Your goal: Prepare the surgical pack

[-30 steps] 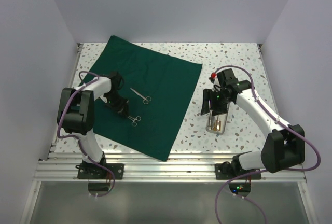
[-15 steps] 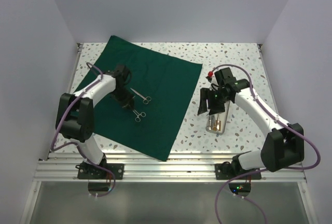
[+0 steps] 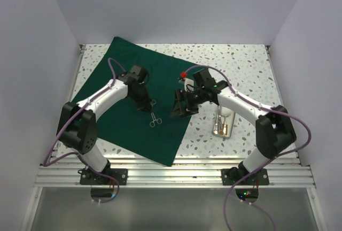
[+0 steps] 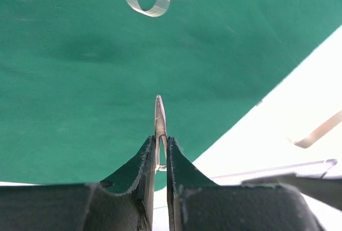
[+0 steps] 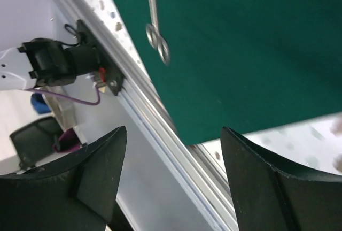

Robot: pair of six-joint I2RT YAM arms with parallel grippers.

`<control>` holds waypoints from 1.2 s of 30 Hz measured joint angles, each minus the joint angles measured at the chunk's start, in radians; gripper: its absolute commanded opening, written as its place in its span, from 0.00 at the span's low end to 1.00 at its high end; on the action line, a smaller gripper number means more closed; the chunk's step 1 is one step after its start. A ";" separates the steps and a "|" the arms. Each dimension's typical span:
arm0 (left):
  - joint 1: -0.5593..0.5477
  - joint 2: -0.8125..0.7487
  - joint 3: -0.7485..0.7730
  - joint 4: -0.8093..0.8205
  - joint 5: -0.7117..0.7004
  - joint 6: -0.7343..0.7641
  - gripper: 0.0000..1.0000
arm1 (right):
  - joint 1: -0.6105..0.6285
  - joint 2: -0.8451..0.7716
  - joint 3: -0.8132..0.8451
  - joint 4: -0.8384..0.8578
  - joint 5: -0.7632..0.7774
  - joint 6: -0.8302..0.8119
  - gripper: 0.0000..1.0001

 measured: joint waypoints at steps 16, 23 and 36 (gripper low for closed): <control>-0.093 -0.133 0.001 0.041 0.142 0.040 0.00 | 0.149 0.200 0.093 0.201 -0.056 0.129 0.52; -0.095 -0.132 -0.009 0.066 0.163 0.047 0.21 | 0.154 0.227 0.090 0.258 -0.091 0.185 0.00; 0.080 -0.044 0.126 0.070 0.114 0.178 0.51 | -0.306 -0.042 -0.130 -0.060 0.120 0.002 0.00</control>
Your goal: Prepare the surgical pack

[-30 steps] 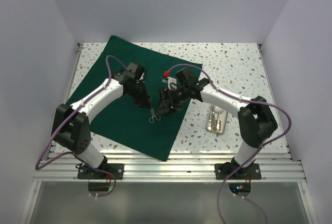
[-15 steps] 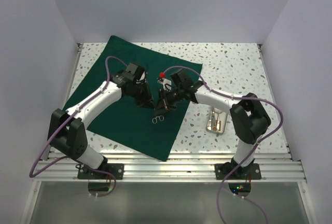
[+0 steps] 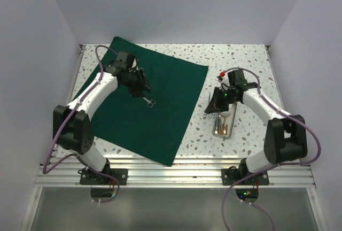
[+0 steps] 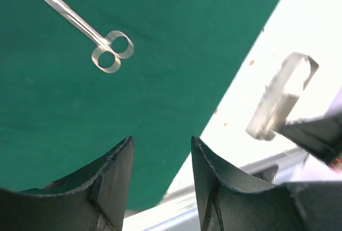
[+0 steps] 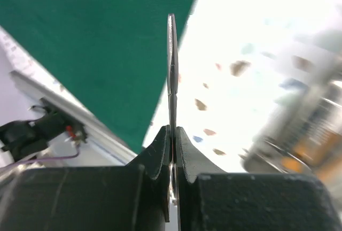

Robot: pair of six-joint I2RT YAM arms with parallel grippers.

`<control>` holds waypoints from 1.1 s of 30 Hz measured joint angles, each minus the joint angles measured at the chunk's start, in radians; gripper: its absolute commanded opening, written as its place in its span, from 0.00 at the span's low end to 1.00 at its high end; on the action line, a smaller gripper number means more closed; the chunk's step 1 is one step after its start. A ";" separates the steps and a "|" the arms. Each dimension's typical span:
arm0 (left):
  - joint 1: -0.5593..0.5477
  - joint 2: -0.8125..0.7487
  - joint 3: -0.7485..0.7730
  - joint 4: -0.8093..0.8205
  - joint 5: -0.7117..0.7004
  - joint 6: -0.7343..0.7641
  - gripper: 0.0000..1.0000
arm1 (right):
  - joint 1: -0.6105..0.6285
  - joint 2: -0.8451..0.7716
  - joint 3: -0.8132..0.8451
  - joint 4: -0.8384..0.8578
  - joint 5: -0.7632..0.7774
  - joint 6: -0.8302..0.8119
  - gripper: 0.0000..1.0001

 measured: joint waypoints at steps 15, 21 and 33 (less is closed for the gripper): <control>0.021 0.262 0.161 -0.069 -0.099 -0.001 0.57 | -0.177 0.000 -0.020 -0.204 0.225 -0.165 0.07; 0.025 0.306 0.173 -0.092 -0.119 -0.012 0.59 | -0.177 0.059 -0.019 -0.211 0.224 -0.175 0.20; 0.037 0.395 0.243 -0.135 -0.167 -0.047 0.55 | -0.177 0.068 0.039 -0.270 0.288 -0.178 0.47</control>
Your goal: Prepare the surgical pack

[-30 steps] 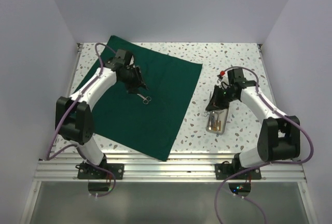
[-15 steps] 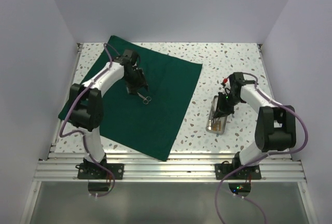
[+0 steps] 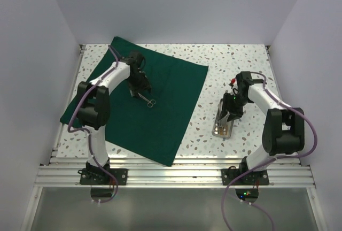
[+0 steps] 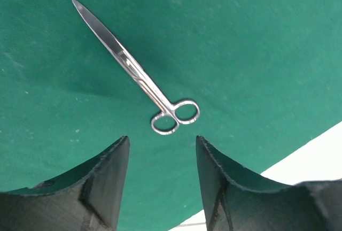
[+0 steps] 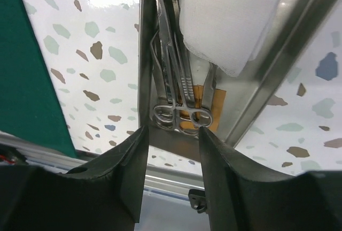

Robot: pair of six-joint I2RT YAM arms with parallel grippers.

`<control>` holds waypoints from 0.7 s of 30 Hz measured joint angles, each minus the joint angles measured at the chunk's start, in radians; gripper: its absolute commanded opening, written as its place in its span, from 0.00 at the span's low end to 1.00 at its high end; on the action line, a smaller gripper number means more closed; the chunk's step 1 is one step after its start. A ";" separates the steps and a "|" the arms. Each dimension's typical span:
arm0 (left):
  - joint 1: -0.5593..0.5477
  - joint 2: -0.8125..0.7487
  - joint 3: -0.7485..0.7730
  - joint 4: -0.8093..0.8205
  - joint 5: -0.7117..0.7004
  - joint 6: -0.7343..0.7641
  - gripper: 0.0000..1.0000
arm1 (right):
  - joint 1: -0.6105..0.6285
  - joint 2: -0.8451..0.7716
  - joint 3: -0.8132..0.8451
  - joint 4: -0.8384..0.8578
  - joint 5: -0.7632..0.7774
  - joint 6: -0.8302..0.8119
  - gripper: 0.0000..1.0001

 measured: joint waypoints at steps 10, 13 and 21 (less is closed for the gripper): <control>-0.010 0.147 0.198 -0.101 -0.115 -0.047 0.53 | 0.090 -0.058 0.099 -0.039 0.024 0.008 0.50; -0.017 0.164 0.221 -0.119 -0.143 -0.070 0.53 | 0.134 -0.065 0.100 -0.039 0.020 0.012 0.50; -0.027 0.175 0.222 -0.153 -0.171 -0.141 0.53 | 0.150 -0.065 0.100 -0.038 0.009 0.014 0.50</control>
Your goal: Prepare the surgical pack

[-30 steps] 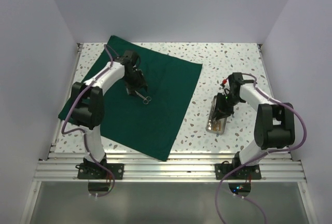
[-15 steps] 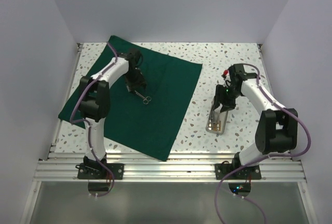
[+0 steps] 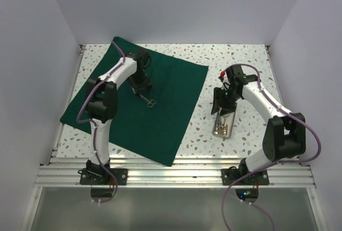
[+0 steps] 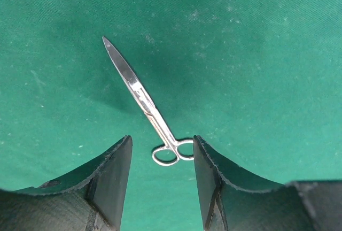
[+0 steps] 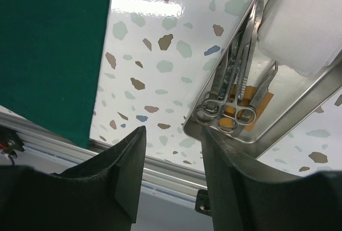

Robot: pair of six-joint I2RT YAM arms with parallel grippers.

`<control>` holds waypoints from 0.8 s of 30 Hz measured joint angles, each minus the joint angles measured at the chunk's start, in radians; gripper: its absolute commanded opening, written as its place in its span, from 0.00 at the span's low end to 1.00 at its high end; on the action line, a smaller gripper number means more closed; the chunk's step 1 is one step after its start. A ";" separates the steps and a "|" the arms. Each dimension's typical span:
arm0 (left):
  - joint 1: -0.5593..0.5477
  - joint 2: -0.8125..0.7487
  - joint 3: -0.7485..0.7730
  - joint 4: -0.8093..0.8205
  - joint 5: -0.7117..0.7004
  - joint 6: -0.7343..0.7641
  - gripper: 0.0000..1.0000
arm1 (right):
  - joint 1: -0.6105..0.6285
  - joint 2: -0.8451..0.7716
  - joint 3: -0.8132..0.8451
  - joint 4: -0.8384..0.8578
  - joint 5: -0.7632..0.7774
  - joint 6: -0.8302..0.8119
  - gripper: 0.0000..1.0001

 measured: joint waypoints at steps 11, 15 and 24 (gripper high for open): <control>-0.002 0.016 -0.062 0.024 -0.002 -0.064 0.45 | 0.032 0.000 0.000 0.006 -0.023 0.000 0.50; -0.002 0.032 -0.060 0.032 -0.002 -0.071 0.43 | 0.035 0.000 0.000 0.006 -0.023 0.000 0.50; -0.001 0.042 -0.047 0.019 -0.010 -0.077 0.32 | 0.036 0.000 0.000 0.008 -0.023 0.000 0.49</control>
